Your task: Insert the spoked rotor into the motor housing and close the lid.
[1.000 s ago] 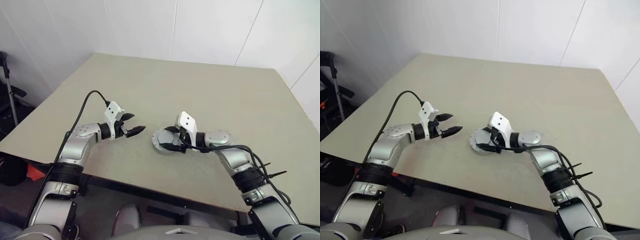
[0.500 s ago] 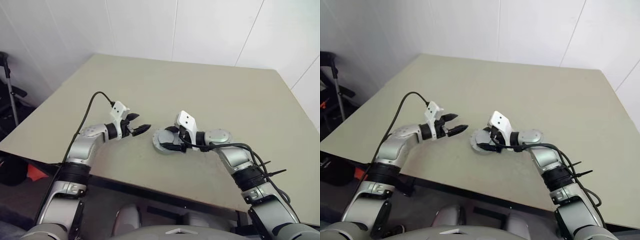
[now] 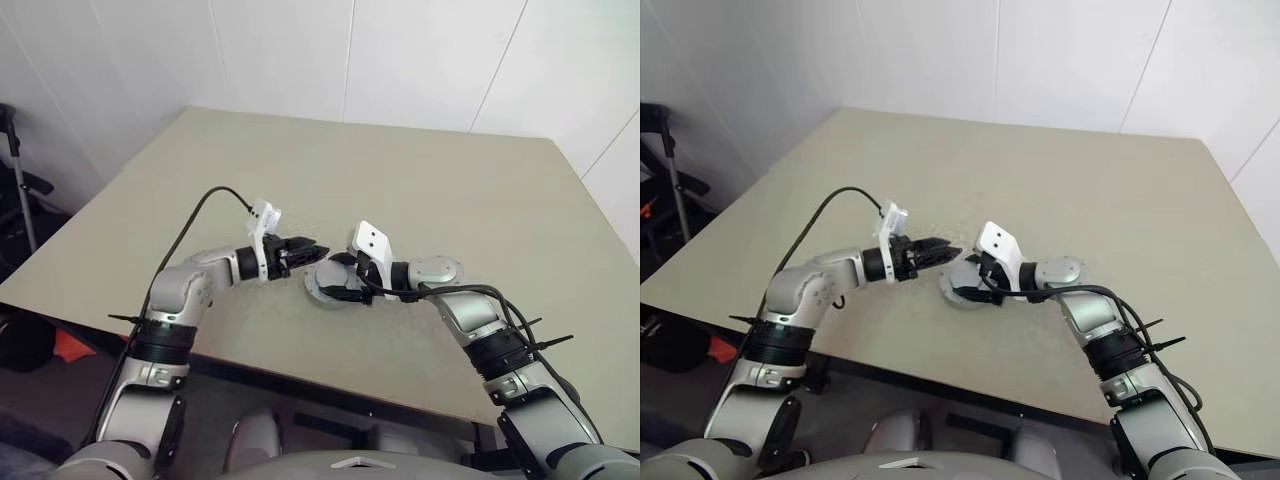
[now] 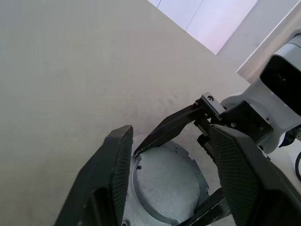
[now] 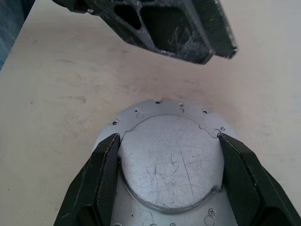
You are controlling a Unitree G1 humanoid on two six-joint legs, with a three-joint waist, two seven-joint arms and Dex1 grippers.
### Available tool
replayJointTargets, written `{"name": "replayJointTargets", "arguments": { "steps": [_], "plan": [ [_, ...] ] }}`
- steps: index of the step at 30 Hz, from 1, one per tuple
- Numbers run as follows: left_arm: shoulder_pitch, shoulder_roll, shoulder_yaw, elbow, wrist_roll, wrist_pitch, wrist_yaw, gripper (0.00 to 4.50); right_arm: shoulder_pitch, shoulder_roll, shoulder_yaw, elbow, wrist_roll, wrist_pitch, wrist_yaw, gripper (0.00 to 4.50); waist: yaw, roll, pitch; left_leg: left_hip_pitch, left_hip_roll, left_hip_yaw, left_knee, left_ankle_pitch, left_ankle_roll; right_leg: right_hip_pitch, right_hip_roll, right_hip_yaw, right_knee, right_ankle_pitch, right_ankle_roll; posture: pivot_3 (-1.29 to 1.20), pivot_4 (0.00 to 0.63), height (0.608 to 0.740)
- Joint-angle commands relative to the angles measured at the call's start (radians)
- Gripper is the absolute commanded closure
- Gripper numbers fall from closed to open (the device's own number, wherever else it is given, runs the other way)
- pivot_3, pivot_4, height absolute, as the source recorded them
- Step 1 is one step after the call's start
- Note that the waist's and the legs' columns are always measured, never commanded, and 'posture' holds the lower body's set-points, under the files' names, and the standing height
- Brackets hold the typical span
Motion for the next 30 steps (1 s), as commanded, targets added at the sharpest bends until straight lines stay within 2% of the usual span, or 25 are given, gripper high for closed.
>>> {"name": "replayJointTargets", "arguments": {
  "steps": [1,4,5,11,16,20,28,29,30],
  "plan": [
    [-0.004,0.004,0.002,-0.020,-0.018,0.014,-0.001,3.29,0.012,-0.023,0.016,0.045,-0.055,0.015,-0.018,1.33,0.000,0.000,0.000,0.000,0.000,0.000,0.000,0.000,0.000,0.000,0.000,0.000,-0.001,0.000,0.000,0.00,0.000,0.740],
    [-0.004,-0.009,0.004,-0.010,-0.021,0.021,0.006,4.30,0.011,-0.021,0.017,0.052,-0.056,0.009,-0.022,1.33,0.000,0.000,0.000,0.000,0.000,0.000,0.000,0.000,0.000,0.001,0.000,0.000,-0.002,0.000,0.000,0.00,0.000,0.740],
    [-0.004,-0.013,0.000,-0.005,-0.016,0.019,0.009,4.46,0.010,-0.020,0.017,0.053,-0.057,0.007,-0.023,1.33,-0.001,0.000,0.000,0.000,0.000,0.000,0.000,0.000,0.000,0.001,0.000,0.000,-0.003,0.000,0.000,0.00,0.000,0.740],
    [-0.036,-0.065,-0.015,0.067,0.012,0.027,0.065,4.46,0.009,-0.017,0.020,0.060,-0.062,-0.006,-0.031,1.33,-0.003,0.000,0.000,0.000,0.000,0.000,-0.001,0.000,0.000,0.003,0.000,0.000,-0.007,0.000,0.000,0.00,0.000,0.740],
    [-0.063,-0.050,-0.078,0.078,0.088,0.110,0.168,4.46,0.011,-0.022,0.022,0.057,-0.066,-0.010,-0.035,1.33,-0.009,0.000,0.000,0.000,0.000,0.000,-0.003,0.000,0.000,0.004,0.001,0.000,-0.010,0.000,0.000,0.00,0.000,0.740],
    [-0.085,-0.019,-0.075,0.086,-0.001,0.251,0.080,4.46,0.012,-0.031,0.023,0.050,-0.061,0.007,-0.030,1.33,-0.014,0.001,-0.001,0.002,-0.001,0.000,-0.004,0.000,0.000,0.006,0.001,0.000,-0.011,0.000,0.000,0.00,0.000,0.740],
    [-0.084,-0.010,-0.077,0.076,-0.007,0.293,0.085,4.46,-0.002,-0.042,0.009,0.040,-0.035,0.045,0.000,1.33,-0.015,0.001,-0.001,0.003,-0.001,-0.001,-0.004,0.000,0.000,0.008,0.001,0.000,-0.012,0.000,0.000,0.00,0.000,0.740],
    [-0.084,-0.009,-0.077,0.075,-0.010,0.300,0.084,4.50,-0.002,-0.044,0.009,0.038,-0.035,0.045,0.005,0.60,-0.015,0.001,-0.001,0.003,-0.001,-0.001,-0.004,0.000,0.000,0.008,0.001,0.000,-0.012,0.000,0.000,0.00,0.000,0.740],
    [-0.083,-0.009,-0.077,0.074,-0.012,0.305,0.085,4.50,-0.003,-0.045,0.010,0.037,-0.038,0.041,0.002,0.34,-0.015,0.001,-0.001,0.003,-0.002,-0.001,-0.004,0.000,0.000,0.008,0.000,0.000,-0.013,0.000,0.001,0.00,0.000,0.740]
  ]
}}
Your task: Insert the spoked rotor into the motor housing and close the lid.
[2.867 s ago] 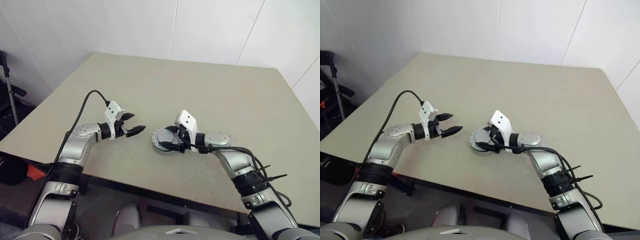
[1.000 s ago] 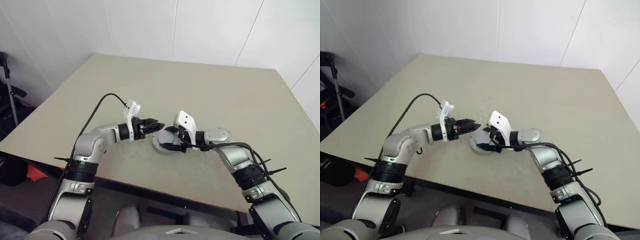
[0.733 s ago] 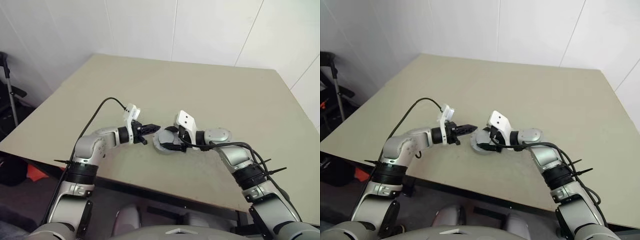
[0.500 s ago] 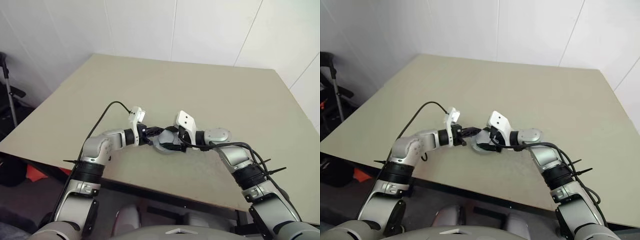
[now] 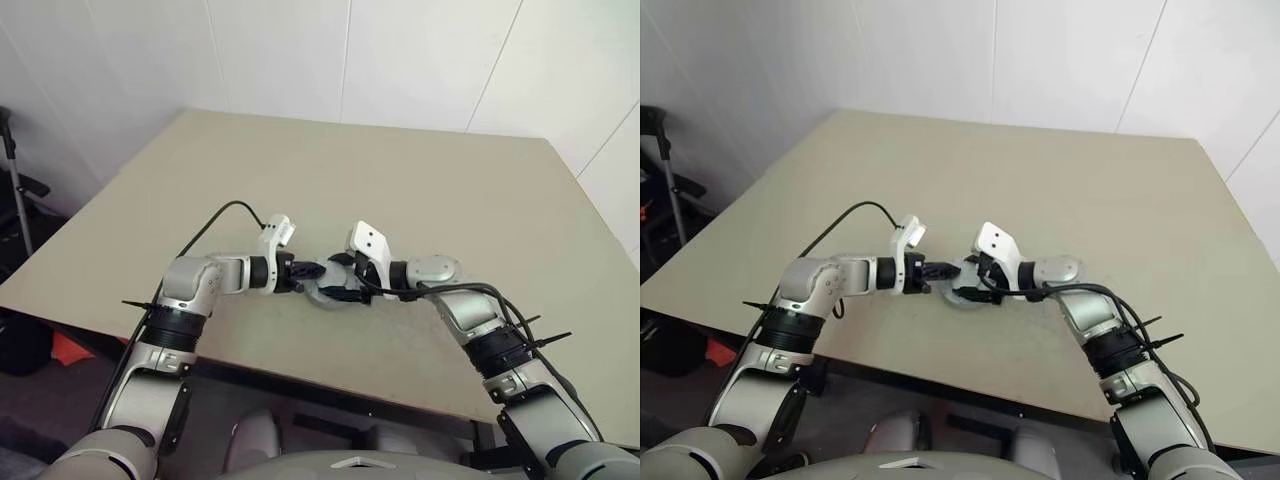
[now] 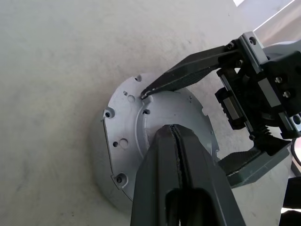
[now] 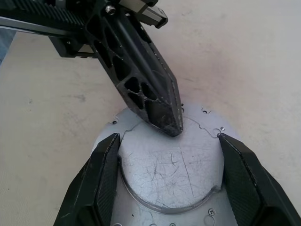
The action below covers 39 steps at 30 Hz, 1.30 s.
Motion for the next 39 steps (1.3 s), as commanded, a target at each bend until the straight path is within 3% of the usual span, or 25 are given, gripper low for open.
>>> {"name": "replayJointTargets", "arguments": {
  "steps": [1,8,20,22,33,39],
  "plan": [
    [0.004,0.006,-0.018,-0.005,-0.001,0.035,0.001,4.50,0.010,-0.036,-0.001,0.030,-0.042,0.018,-0.007,0.03,0.000,0.000,0.000,0.000,-0.001,0.000,0.000,0.000,0.000,0.000,-0.001,0.000,0.000,0.000,0.000,0.00,0.000,0.740],
    [0.007,0.008,-0.017,-0.008,-0.003,0.045,0.008,4.50,-0.004,-0.056,-0.017,-0.007,-0.048,0.025,-0.025,0.01,-0.003,0.000,0.000,0.000,-0.002,0.000,-0.001,0.000,0.000,0.000,-0.001,0.000,-0.001,0.000,0.000,0.00,0.000,0.740],
    [0.009,-0.002,-0.023,-0.001,0.001,0.037,0.013,4.50,-0.030,-0.206,-0.090,-0.232,0.035,0.106,0.077,0.01,-0.005,-0.001,0.001,-0.003,-0.004,0.000,-0.005,0.000,0.001,-0.004,-0.003,0.000,-0.001,-0.001,0.002,0.00,0.000,0.740],
    [0.010,-0.003,-0.023,0.000,0.001,0.036,0.014,4.50,-0.037,-0.213,-0.118,-0.236,0.053,0.159,0.068,0.01,-0.004,-0.001,0.001,-0.003,-0.004,0.000,-0.007,0.000,0.001,-0.005,-0.003,0.000,0.000,0.002,-0.004,0.00,0.000,0.740],
    [0.003,0.004,-0.017,0.016,0.001,0.017,0.013,4.50,-0.098,-0.213,-0.327,0.017,0.313,0.874,0.048,0.01,-0.003,0.000,0.001,-0.005,-0.005,0.000,-0.007,-0.002,0.004,-0.006,-0.002,0.000,0.000,0.002,-0.005,0.00,0.000,0.740],
    [0.007,0.011,-0.013,0.015,0.003,0.007,0.016,4.50,-0.068,-0.166,-0.395,-0.046,0.447,1.199,-0.003,0.01,0.000,0.001,0.000,-0.004,-0.004,0.000,-0.007,-0.001,0.003,-0.006,-0.002,0.000,0.001,0.002,-0.005,0.00,0.000,0.740]
  ]
}}
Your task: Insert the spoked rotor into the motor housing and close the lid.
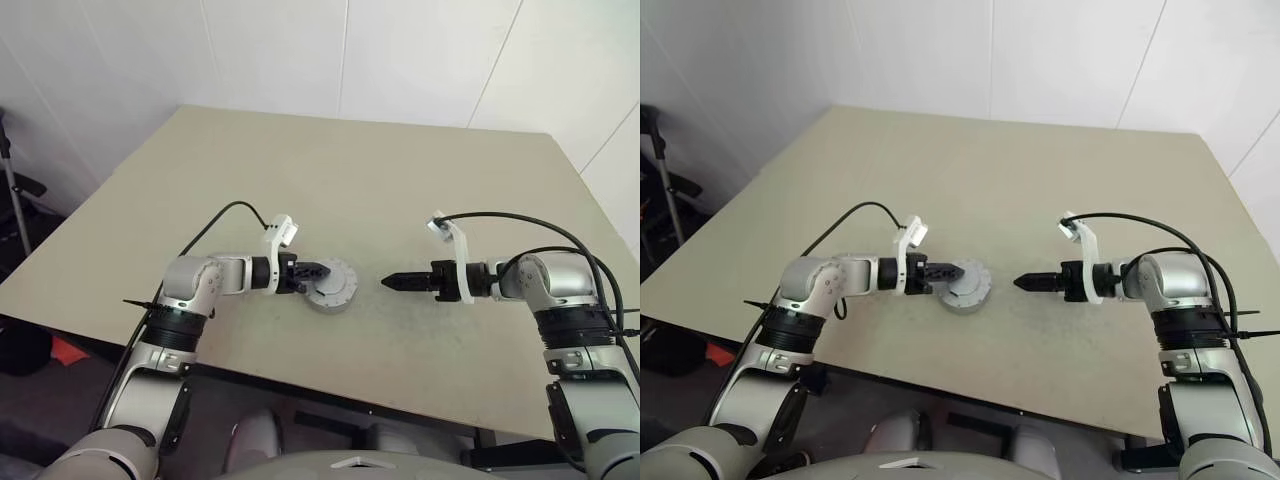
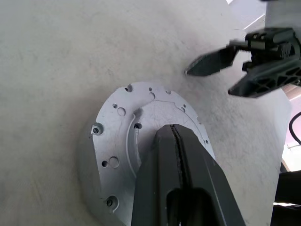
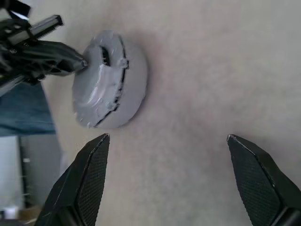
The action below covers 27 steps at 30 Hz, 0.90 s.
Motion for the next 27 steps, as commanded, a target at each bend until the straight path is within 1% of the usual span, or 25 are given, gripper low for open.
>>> {"name": "replayJointTargets", "arguments": {
  "steps": [1,5,11,17,21,27],
  "plan": [
    [0.011,0.014,-0.013,0.023,0.025,0.003,0.015,4.50,-0.019,0.056,-0.077,-0.046,0.086,0.165,-0.052,0.01,0.000,0.000,0.000,0.000,0.000,0.000,0.000,0.001,-0.002,0.000,0.000,0.000,0.000,0.000,0.000,0.00,0.000,0.740],
    [0.014,0.016,-0.014,0.022,0.026,-0.001,0.017,4.50,-0.054,0.160,-0.153,0.007,0.080,0.238,-0.152,0.01,0.001,0.000,0.000,0.001,0.001,0.000,0.000,0.002,-0.004,0.000,0.000,0.000,0.001,0.000,0.000,0.00,0.000,0.740],
    [0.015,0.026,-0.011,0.015,0.028,-0.003,0.020,4.50,-0.107,0.333,-0.287,0.108,0.041,0.244,-0.322,0.01,0.000,0.000,0.000,0.001,0.001,0.000,-0.001,0.004,-0.006,0.000,0.000,0.000,0.001,0.000,0.000,0.00,0.000,0.740],
    [0.018,0.041,-0.008,0.005,0.029,-0.003,0.023,4.50,-0.143,0.438,-0.384,0.139,0.053,0.250,-0.428,0.01,-0.006,0.000,0.000,0.002,0.001,0.000,-0.002,0.005,-0.009,0.000,0.001,0.000,0.002,0.000,0.000,0.00,0.000,0.740],
    [0.015,0.047,-0.004,0.006,0.032,-0.008,0.029,4.50,-0.147,0.462,-0.402,0.150,0.106,0.251,-0.461,0.01,-0.007,0.000,0.000,0.003,0.002,0.000,-0.003,0.005,-0.010,-0.001,0.001,0.000,0.002,0.000,0.000,0.00,0.000,0.740],
    [0.016,0.058,0.009,0.009,0.032,-0.018,0.035,4.50,-0.099,0.419,-0.323,0.107,0.262,0.251,-0.468,0.01,-0.005,0.000,0.000,0.002,0.002,0.000,-0.004,0.006,-0.010,-0.001,0.001,0.000,0.001,0.000,0.000,0.00,0.000,0.740]
  ]
}}
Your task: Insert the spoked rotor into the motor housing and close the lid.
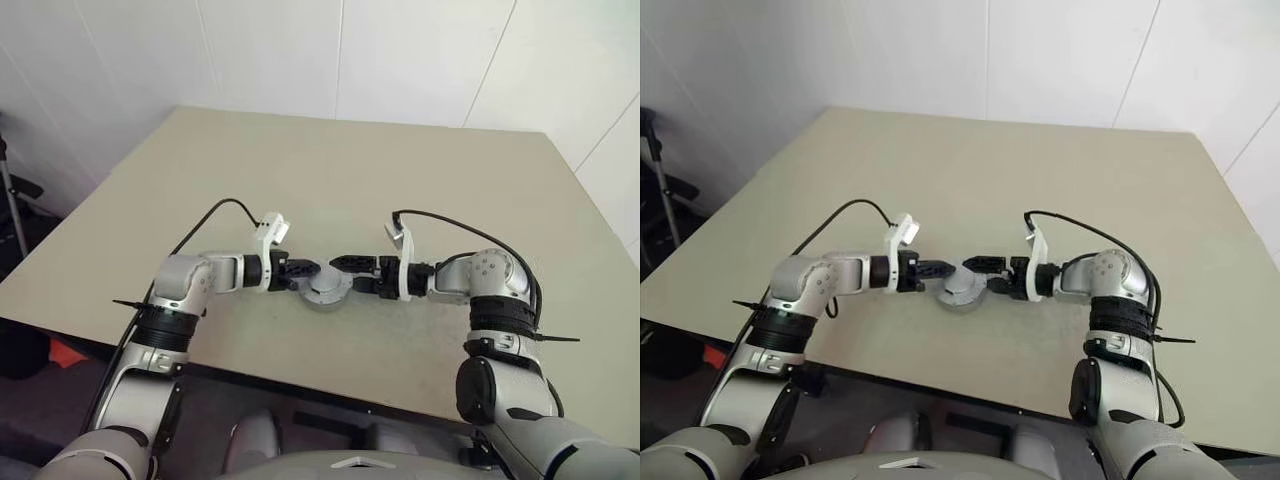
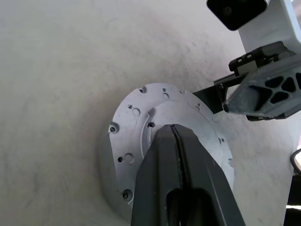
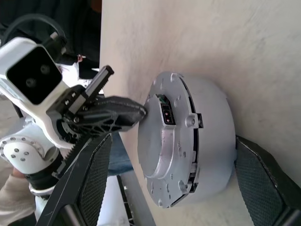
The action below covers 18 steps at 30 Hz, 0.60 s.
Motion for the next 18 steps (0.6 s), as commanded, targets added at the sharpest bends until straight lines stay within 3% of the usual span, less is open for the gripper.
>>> {"name": "replayJointTargets", "arguments": {
  "steps": [1,10,13,18],
  "plan": [
    [0.011,0.017,0.000,0.017,0.030,0.002,0.026,4.50,0.013,-0.017,0.050,-0.049,0.140,0.005,0.001,0.01,0.001,0.000,0.000,-0.001,0.000,0.000,0.000,0.000,0.000,0.000,0.000,0.000,0.000,0.000,0.000,0.00,0.000,0.740],
    [0.007,0.014,0.006,0.025,0.034,-0.009,0.031,4.50,0.025,-0.017,0.091,-0.072,0.163,0.005,-0.066,0.01,0.003,0.000,0.000,-0.002,-0.001,0.000,0.000,0.000,0.000,-0.001,0.000,0.000,0.000,0.000,0.000,0.00,0.000,0.740],
    [0.009,0.017,0.008,0.023,0.035,-0.011,0.032,4.50,0.019,0.000,0.080,-0.070,0.158,0.005,-0.085,0.59,0.003,0.000,0.000,-0.001,0.000,0.000,0.000,0.000,0.000,-0.001,0.000,0.000,0.000,0.000,0.000,0.00,0.000,0.740],
    [0.006,0.021,0.013,0.030,0.039,-0.017,0.034,4.50,0.012,0.005,0.079,-0.075,0.145,0.004,-0.091,2.23,0.003,0.000,0.000,-0.002,0.000,0.000,0.000,0.000,0.000,-0.002,0.000,0.000,0.000,0.000,0.000,0.00,0.000,0.740]
  ]
}}
